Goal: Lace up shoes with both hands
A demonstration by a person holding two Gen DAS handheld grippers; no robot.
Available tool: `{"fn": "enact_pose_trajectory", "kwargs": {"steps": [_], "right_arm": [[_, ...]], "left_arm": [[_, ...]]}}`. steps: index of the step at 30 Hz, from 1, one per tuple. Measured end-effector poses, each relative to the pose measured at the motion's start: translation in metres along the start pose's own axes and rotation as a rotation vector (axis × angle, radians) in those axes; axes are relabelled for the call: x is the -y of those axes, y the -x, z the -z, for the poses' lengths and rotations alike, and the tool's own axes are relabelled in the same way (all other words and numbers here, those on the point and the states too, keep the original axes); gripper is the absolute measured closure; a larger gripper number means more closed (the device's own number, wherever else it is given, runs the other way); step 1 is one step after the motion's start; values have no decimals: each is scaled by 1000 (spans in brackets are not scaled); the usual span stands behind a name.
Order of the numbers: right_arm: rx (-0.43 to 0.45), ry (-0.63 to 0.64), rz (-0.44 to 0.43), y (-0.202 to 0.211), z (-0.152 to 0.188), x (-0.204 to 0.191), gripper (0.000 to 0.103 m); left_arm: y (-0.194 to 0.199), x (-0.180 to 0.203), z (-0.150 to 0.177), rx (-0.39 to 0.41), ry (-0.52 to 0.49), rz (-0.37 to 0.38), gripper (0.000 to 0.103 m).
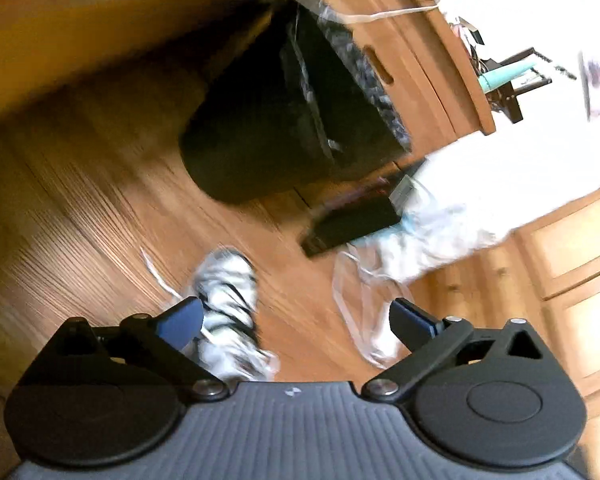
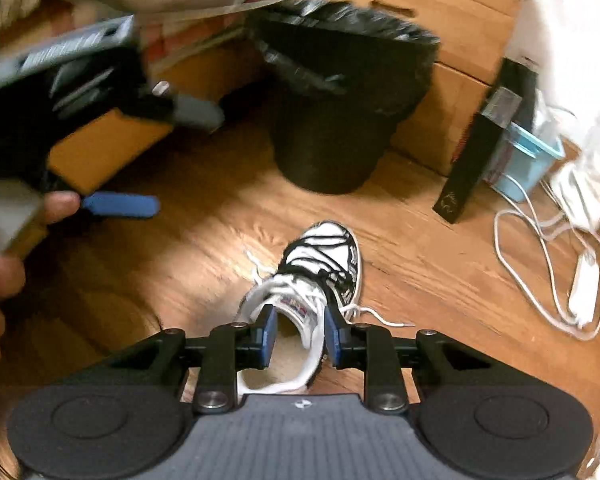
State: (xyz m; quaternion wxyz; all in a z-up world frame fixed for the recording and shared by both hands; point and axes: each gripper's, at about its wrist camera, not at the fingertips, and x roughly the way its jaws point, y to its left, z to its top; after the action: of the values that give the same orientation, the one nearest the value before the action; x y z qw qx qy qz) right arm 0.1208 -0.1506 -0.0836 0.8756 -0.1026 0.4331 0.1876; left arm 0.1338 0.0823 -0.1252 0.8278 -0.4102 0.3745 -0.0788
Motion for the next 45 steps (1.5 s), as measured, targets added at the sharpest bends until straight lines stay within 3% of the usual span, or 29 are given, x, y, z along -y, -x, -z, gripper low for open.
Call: {"fn": "enact_pose_trajectory", "kwargs": {"steps": [4,8,12,16,19,24,27,37,45], "right_arm": [[46,-174,5,28,-3,10,70],[62,-182,29,43,-2,3,68],[80,-294,-14,51,5,6,68],[67,-318,22,57,9,3,68],[69,-306,14,63,10,-1,68],[83,-244,76,65,15,-14,64],[87,-235,89,63,22,-21,64],[77,-279,138,66,30,-17,62],[69,-298,147,71,36,-12,62]], "left_arm": [[27,23,6,31,-163,-149,1],[41,52,19,36,-341,-275,0],[60,77,36,40,-476,-290,0],[85,82,44,85,-512,-289,0],[96,86,46,126,-530,-329,0],[81,90,56,66,-664,-459,0],[73,82,59,-4,-641,-429,0],[73,94,73,-15,-702,-476,0],[75,98,82,-30,-681,-438,0]]}}
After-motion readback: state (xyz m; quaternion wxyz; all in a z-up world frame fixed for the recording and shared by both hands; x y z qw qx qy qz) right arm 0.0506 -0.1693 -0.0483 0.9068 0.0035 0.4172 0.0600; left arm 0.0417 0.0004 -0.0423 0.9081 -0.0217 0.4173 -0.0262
